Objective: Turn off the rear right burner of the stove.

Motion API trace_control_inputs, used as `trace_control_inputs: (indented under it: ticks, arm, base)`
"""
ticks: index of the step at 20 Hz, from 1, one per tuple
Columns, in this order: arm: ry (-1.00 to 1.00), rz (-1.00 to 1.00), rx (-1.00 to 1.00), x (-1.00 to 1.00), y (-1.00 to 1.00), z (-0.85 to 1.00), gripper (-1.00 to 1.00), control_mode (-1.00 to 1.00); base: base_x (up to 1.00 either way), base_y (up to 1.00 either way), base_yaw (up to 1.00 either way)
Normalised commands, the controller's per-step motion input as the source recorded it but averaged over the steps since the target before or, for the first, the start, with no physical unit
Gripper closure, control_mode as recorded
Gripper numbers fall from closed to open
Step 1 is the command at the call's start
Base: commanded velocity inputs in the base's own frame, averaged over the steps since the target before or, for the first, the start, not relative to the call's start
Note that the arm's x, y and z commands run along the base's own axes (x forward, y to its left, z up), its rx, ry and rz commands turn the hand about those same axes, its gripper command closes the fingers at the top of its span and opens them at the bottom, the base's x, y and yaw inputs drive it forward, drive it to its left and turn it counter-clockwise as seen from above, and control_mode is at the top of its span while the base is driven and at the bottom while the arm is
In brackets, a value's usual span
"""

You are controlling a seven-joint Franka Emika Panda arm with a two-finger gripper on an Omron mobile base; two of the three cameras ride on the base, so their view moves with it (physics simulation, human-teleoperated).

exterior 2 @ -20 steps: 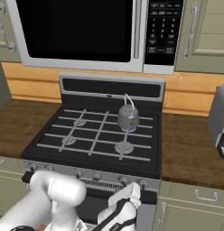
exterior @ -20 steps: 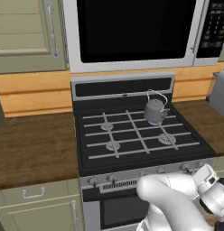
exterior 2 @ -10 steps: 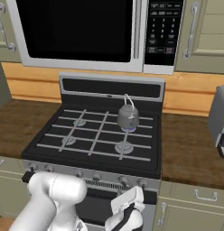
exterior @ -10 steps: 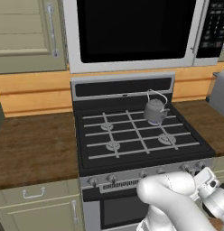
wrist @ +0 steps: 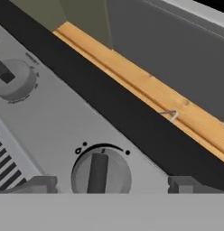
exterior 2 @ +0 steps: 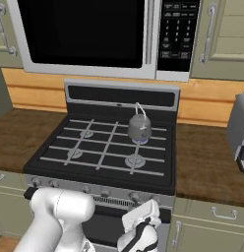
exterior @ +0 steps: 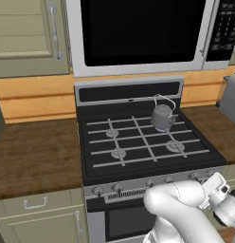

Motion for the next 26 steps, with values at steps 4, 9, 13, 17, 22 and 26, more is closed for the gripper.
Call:
trace_control_inputs:
  ticks: [4, 9, 13, 17, 22, 26]
  arm:
    - [0.0, 0.0, 0.0, 0.14, 0.09, 0.03, -1.0, -1.0]
    - [-0.01, 0.0, 0.0, -0.03, 0.06, 0.0, -1.0, -1.0]
    - [0.0, 0.0, 0.0, 0.0, 0.0, -0.05, -1.0, -1.0]
    - [0.0, 0.0, 0.0, 0.09, 0.0, -0.06, -1.0, -1.0]
    - [0.0, -0.02, 0.0, 0.31, 0.06, 0.0, -1.0, -1.0]
    - [0.0, -0.01, -0.01, 0.12, 0.11, 0.01, -1.0, -1.0]
  base:
    - [0.0, 0.0, 0.0]
    - [0.0, 0.0, 0.0]
    - [0.0, 0.0, 0.0]
    - [0.0, 0.0, 0.0]
    - [0.0, 0.0, 0.0]
    - [0.0, 0.0, 0.0]
